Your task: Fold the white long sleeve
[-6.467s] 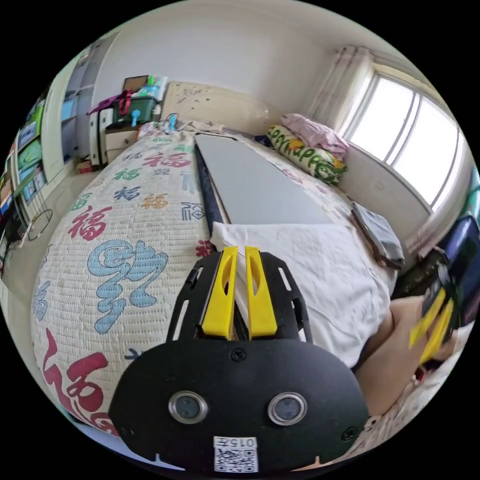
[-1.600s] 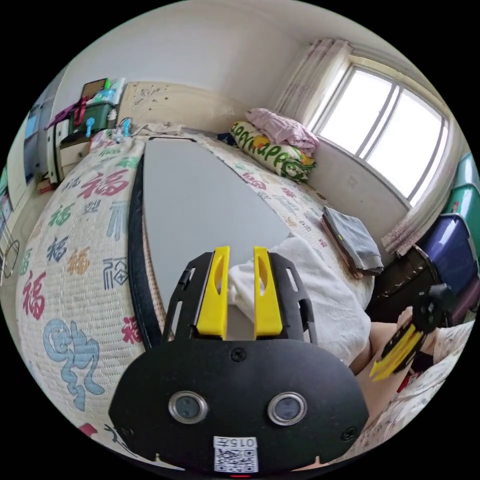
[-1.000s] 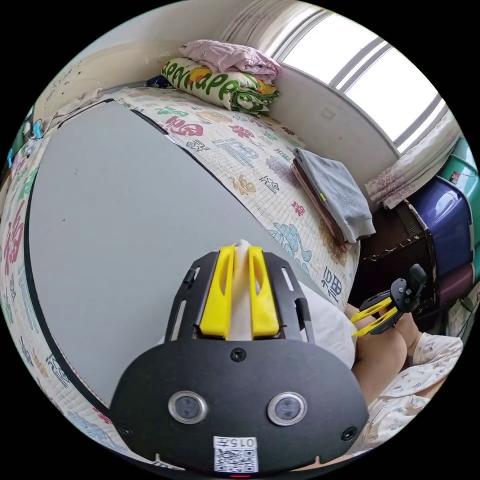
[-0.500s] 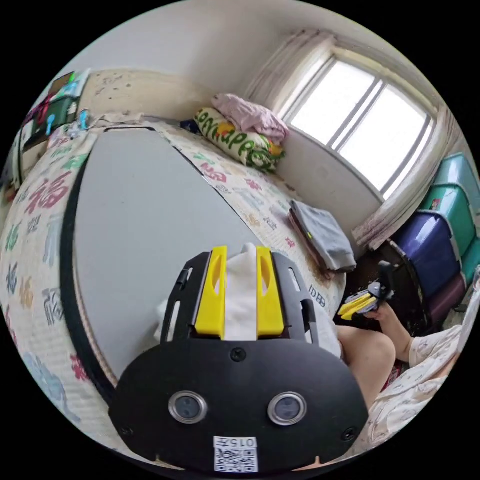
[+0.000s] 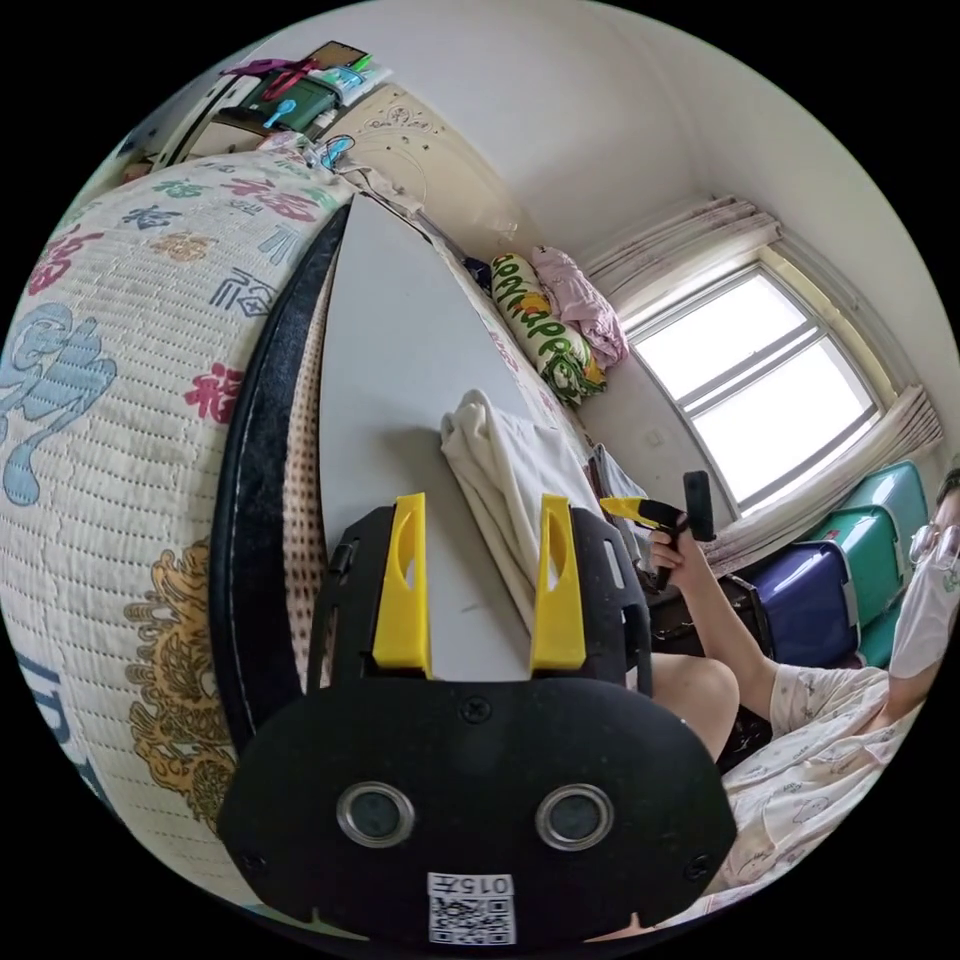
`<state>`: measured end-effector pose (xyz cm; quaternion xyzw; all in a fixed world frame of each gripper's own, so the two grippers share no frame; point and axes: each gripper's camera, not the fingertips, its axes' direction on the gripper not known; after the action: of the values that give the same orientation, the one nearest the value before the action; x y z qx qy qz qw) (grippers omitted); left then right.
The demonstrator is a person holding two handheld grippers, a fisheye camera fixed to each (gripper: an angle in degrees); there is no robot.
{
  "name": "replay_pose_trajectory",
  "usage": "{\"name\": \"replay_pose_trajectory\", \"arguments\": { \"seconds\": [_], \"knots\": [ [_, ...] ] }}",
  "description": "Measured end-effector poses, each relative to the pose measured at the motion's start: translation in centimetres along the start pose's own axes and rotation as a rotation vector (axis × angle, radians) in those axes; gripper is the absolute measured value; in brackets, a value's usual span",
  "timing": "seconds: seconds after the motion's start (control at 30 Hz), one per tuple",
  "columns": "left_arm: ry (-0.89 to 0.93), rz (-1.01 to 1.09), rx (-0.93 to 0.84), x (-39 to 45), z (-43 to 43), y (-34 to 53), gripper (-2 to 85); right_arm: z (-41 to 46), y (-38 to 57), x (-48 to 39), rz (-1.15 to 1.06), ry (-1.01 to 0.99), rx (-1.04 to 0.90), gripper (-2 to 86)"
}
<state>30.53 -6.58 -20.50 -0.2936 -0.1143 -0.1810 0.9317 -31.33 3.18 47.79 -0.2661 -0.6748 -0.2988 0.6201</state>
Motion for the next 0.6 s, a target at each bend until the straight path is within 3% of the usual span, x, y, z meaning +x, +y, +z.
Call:
{"name": "replay_pose_trajectory", "arguments": {
  "seconds": [0.13,0.43,0.6],
  "knots": [
    [0.009,0.021,-0.022,1.0,-1.3,-1.1,16.7,4.8,-2.6,0.5,0.007,0.022,-0.115,10.5],
    [-0.118,-0.025,0.079,0.6,-8.8,-0.2,18.8,7.6,-3.7,-0.8,-0.026,0.05,-0.109,8.7],
    [-0.091,-0.049,0.103,-1.6,-12.1,0.7,19.0,11.9,-4.9,-3.7,-0.089,0.005,-0.163,8.5]
  ]
}}
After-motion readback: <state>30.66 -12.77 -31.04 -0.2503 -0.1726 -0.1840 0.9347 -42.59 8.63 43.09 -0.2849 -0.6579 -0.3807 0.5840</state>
